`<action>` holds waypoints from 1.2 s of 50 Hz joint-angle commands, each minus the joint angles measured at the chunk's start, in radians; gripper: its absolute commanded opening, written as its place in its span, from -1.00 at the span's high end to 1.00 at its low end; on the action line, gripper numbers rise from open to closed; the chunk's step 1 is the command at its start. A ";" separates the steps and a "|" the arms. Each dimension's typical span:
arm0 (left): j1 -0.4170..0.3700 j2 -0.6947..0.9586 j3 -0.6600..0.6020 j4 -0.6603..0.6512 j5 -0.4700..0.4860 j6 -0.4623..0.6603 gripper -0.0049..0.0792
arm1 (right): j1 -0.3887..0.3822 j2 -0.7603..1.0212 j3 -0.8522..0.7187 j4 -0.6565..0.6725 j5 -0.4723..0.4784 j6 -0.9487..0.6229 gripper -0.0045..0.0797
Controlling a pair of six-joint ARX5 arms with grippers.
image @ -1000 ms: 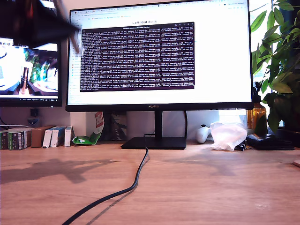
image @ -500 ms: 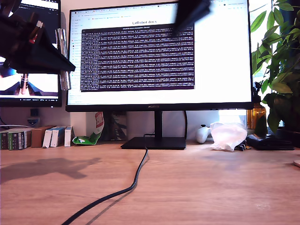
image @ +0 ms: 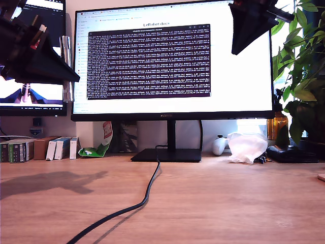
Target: Pick the metallic laser pointer with your right arm, pass it to your left arm, then place it down to the left side of the table
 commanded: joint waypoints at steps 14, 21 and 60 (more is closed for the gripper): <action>0.004 0.011 0.008 -0.139 -0.054 0.025 0.93 | -0.007 -0.130 -0.132 0.125 0.215 -0.005 0.92; 0.026 0.024 0.024 -0.242 -0.055 0.024 0.93 | 0.006 -0.274 -0.311 0.253 0.228 -0.004 0.92; 0.095 0.533 0.479 -1.037 -0.055 0.095 0.93 | 0.114 -0.871 -0.995 0.632 0.233 -0.168 0.92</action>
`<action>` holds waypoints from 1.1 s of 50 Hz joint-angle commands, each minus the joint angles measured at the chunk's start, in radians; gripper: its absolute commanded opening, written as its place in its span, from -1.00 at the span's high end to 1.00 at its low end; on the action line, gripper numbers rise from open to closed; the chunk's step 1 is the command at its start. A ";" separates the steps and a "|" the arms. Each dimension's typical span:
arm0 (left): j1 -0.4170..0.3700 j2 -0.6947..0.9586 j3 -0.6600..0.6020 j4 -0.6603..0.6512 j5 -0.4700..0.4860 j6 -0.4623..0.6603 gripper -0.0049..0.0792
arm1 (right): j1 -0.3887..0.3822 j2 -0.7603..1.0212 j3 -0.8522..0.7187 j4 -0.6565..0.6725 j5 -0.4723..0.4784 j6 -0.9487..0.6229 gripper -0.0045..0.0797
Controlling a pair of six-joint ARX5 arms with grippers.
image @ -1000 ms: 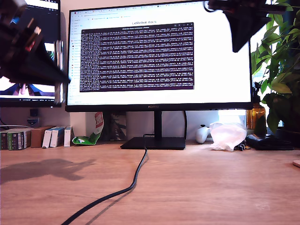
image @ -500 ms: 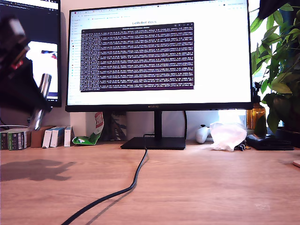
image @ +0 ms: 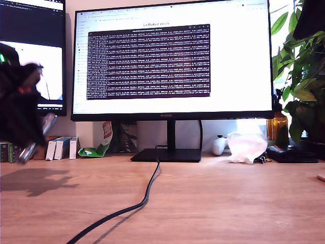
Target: Pick the metallic laser pointer with your right arm, pass it to your left arm, then place it down to the left side of the table
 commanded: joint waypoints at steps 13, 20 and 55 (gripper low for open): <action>0.008 0.199 0.105 -0.157 -0.046 0.019 0.93 | 0.009 -0.036 -0.018 0.024 -0.002 -0.006 0.92; 0.011 0.213 0.106 -0.177 -0.066 0.018 0.93 | 0.009 -0.035 -0.018 0.026 -0.005 -0.006 0.92; 0.012 0.213 0.111 -0.126 -0.143 0.016 0.42 | 0.009 -0.035 -0.018 0.040 -0.009 -0.006 0.92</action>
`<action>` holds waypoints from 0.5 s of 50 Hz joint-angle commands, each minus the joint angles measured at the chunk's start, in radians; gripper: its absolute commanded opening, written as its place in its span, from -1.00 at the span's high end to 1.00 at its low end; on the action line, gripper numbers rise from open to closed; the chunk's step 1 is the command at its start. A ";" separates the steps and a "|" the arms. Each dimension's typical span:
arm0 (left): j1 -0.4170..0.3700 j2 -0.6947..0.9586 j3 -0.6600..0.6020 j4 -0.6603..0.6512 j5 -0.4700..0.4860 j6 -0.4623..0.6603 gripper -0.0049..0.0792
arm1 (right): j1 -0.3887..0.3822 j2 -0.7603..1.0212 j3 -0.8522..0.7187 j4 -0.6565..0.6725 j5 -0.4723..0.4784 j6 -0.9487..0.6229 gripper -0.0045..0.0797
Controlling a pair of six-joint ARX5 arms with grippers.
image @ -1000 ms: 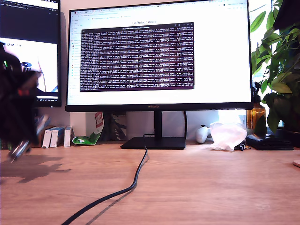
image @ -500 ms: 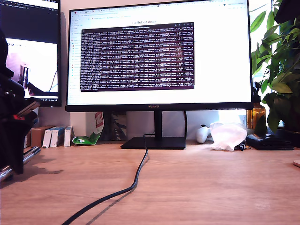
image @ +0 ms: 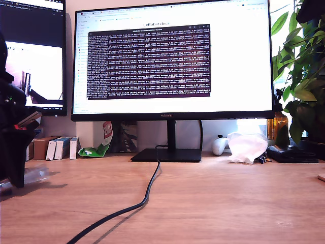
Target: Pick the metallic laser pointer with your right arm, pass it to your left arm, then place it down to the left side of the table
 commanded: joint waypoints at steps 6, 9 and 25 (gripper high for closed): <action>-0.003 0.008 0.021 0.020 -0.008 0.004 0.37 | 0.005 0.001 -0.018 0.011 -0.002 -0.006 0.92; -0.003 0.007 0.037 0.003 -0.008 0.005 0.37 | 0.005 0.002 -0.018 0.011 -0.002 -0.006 0.92; -0.003 0.006 0.209 -0.140 -0.009 0.008 0.58 | 0.005 0.002 -0.018 0.011 -0.002 -0.006 0.92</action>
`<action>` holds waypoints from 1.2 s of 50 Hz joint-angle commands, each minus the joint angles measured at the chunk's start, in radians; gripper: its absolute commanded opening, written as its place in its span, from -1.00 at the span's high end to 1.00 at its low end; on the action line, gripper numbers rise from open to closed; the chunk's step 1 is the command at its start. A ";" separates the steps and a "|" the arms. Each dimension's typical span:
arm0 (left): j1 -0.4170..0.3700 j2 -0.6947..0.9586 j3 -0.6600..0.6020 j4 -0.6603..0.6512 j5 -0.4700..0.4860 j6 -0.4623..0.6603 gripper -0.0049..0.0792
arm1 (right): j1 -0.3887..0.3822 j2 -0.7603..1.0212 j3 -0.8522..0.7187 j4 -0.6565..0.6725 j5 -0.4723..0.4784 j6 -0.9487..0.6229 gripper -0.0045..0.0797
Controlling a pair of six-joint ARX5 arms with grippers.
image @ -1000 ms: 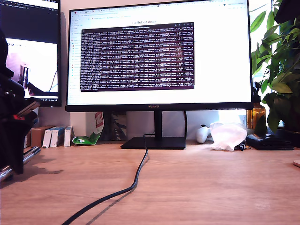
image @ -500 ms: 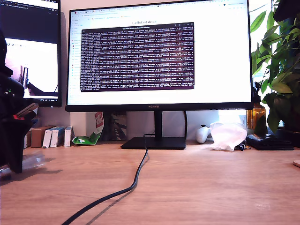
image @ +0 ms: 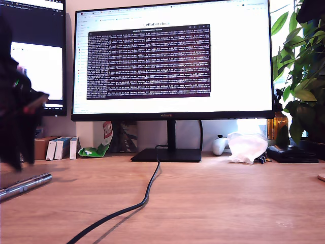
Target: Pick the metallic laser pointer with your right arm, pass it to your left arm, then place it down to the left side of the table
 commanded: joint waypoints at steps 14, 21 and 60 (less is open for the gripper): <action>-0.002 0.006 0.130 0.011 -0.009 -0.002 0.92 | 0.005 0.002 -0.017 0.021 -0.001 0.000 0.92; 0.005 0.006 0.134 0.109 0.012 -0.012 0.92 | 0.005 0.001 -0.017 0.057 -0.001 0.018 0.92; -0.126 -0.278 -0.063 0.529 -0.413 -0.112 0.92 | -0.411 0.004 -0.071 0.154 0.137 0.158 0.81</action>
